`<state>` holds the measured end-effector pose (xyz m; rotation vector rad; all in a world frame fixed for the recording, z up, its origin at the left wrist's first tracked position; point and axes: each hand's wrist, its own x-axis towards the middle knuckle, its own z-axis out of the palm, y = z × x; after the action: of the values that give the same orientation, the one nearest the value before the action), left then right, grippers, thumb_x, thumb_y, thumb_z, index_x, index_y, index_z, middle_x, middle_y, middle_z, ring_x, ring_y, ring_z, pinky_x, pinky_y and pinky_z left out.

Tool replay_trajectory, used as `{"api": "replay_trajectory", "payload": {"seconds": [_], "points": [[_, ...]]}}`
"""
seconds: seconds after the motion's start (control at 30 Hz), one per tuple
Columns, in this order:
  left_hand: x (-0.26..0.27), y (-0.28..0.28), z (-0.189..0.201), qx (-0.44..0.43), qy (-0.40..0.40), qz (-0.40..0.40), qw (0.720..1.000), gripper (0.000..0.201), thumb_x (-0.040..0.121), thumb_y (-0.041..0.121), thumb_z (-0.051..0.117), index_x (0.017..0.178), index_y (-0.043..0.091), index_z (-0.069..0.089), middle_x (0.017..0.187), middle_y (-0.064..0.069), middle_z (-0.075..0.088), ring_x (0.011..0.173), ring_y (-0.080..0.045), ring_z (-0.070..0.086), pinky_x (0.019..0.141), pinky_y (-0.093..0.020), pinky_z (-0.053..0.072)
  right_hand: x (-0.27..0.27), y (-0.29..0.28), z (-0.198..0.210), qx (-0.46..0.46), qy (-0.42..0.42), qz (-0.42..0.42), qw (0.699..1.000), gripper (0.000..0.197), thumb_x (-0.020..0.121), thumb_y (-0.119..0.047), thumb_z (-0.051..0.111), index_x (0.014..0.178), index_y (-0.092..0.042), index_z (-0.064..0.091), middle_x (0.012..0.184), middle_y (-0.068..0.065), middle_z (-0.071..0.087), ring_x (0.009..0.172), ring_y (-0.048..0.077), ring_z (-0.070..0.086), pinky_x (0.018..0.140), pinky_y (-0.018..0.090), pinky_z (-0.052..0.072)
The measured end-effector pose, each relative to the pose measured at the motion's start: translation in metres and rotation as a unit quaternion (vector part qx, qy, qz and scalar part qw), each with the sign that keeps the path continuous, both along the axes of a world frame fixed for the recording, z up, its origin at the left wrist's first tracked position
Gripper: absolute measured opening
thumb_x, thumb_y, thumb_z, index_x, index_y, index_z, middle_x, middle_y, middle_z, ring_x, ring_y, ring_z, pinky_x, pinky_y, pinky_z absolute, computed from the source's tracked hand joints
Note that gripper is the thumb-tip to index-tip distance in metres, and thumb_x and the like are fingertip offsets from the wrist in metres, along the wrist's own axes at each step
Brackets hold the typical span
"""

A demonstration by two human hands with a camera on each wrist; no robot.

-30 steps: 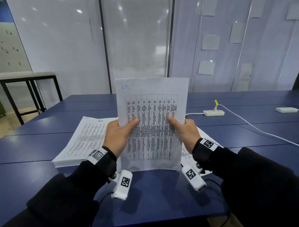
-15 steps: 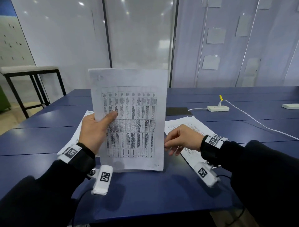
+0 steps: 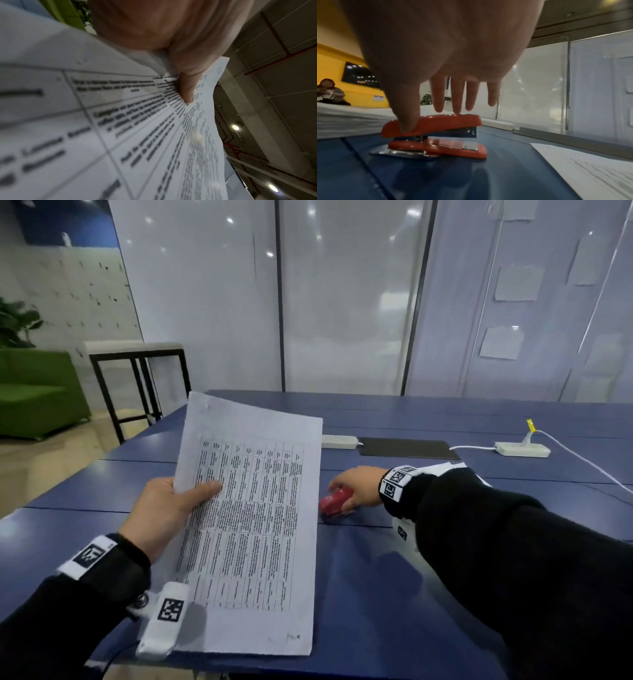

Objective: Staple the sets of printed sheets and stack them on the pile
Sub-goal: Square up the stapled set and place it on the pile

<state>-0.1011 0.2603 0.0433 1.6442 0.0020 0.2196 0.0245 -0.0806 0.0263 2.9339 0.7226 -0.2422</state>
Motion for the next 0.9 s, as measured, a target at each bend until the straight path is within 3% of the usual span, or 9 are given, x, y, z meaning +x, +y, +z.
{"api": "replay_trajectory", "payload": {"seconds": [0.13,0.23,0.27,0.33,0.4,0.5,0.57,0.73,0.9], "points": [[-0.005,0.007,-0.012,0.012,0.027,-0.007,1.000,0.016,0.093,0.011,0.072,0.104,0.001,0.076,0.096,-0.011,0.080,0.091,-0.030,0.078,0.074,-0.034,0.064,-0.005,0.006,-0.003,-0.002,0.006,-0.026,1.000,0.029,0.091,-0.038,0.072,0.110,-0.016,0.066,0.094,0.001,0.062,0.090,0.024,0.056,0.073,0.030,0.040],[0.000,0.006,-0.019,0.017,0.045,-0.024,0.999,0.017,0.093,0.012,0.072,0.105,0.001,0.076,0.098,-0.011,0.080,0.092,-0.031,0.078,0.088,-0.042,0.059,-0.010,-0.018,-0.009,0.158,0.004,-0.134,0.978,0.028,0.088,-0.040,0.074,0.097,-0.016,0.062,0.090,0.003,0.066,0.084,0.025,0.062,0.070,0.033,0.046],[0.000,0.004,-0.018,0.025,0.047,-0.034,0.998,0.018,0.093,0.012,0.072,0.106,0.000,0.076,0.100,-0.012,0.080,0.093,-0.031,0.078,0.092,-0.047,0.058,-0.016,-0.025,-0.009,0.297,0.032,-0.179,0.937,0.027,0.087,-0.037,0.075,0.094,-0.015,0.060,0.090,0.006,0.070,0.083,0.028,0.066,0.073,0.037,0.051],[0.003,-0.005,-0.021,0.053,0.056,-0.061,0.995,0.019,0.092,0.014,0.074,0.106,0.001,0.077,0.100,-0.015,0.080,0.092,-0.035,0.078,0.095,-0.055,0.058,-0.033,-0.036,-0.005,0.590,0.095,-0.230,0.768,0.015,0.095,-0.021,0.067,0.091,-0.009,0.058,0.090,0.014,0.070,0.079,0.034,0.068,0.076,0.049,0.056],[0.006,-0.020,-0.022,0.100,0.061,-0.086,0.989,0.019,0.091,0.022,0.078,0.100,0.006,0.080,0.096,-0.016,0.080,0.086,-0.039,0.077,0.091,-0.060,0.058,-0.046,-0.049,0.005,0.736,0.088,-0.279,0.611,0.009,0.099,-0.011,0.059,0.090,-0.008,0.060,0.083,0.012,0.064,0.067,0.027,0.061,0.064,0.045,0.056],[0.011,-0.052,-0.019,0.179,0.059,-0.114,0.975,0.039,0.082,0.048,0.083,0.094,0.011,0.080,0.087,-0.012,0.080,0.079,-0.039,0.077,0.083,-0.062,0.060,-0.059,-0.070,0.017,0.797,0.057,-0.335,0.500,0.011,0.091,-0.016,0.058,0.080,-0.017,0.059,0.071,0.003,0.048,0.055,0.017,0.044,0.053,0.030,0.047],[0.009,-0.076,-0.012,0.257,0.051,-0.122,0.957,0.039,0.084,0.050,0.081,0.086,0.011,0.078,0.079,-0.009,0.079,0.073,-0.033,0.076,0.078,-0.054,0.062,-0.067,-0.080,0.021,0.815,0.044,-0.361,0.452,0.009,0.091,-0.022,0.060,0.083,-0.018,0.057,0.071,0.003,0.046,0.053,0.016,0.040,0.053,0.029,0.046],[0.004,-0.119,-0.003,0.309,0.041,-0.139,0.940,0.029,0.087,0.039,0.081,0.075,0.014,0.076,0.068,-0.005,0.076,0.058,-0.024,0.071,0.058,-0.038,0.056,-0.077,-0.096,0.018,0.821,-0.014,-0.405,0.403,0.033,0.096,-0.042,0.070,0.100,-0.011,0.059,0.093,0.013,0.059,0.078,0.030,0.058,0.057,0.047,0.059],[0.006,-0.134,0.001,0.303,0.048,-0.143,0.941,0.029,0.088,0.036,0.082,0.072,0.014,0.070,0.059,0.000,0.067,0.048,-0.012,0.057,0.050,-0.026,0.043,-0.075,-0.098,0.006,0.784,-0.045,-0.431,0.445,0.032,0.095,-0.040,0.069,0.109,-0.012,0.065,0.103,0.013,0.067,0.084,0.028,0.064,0.068,0.041,0.059]]}}
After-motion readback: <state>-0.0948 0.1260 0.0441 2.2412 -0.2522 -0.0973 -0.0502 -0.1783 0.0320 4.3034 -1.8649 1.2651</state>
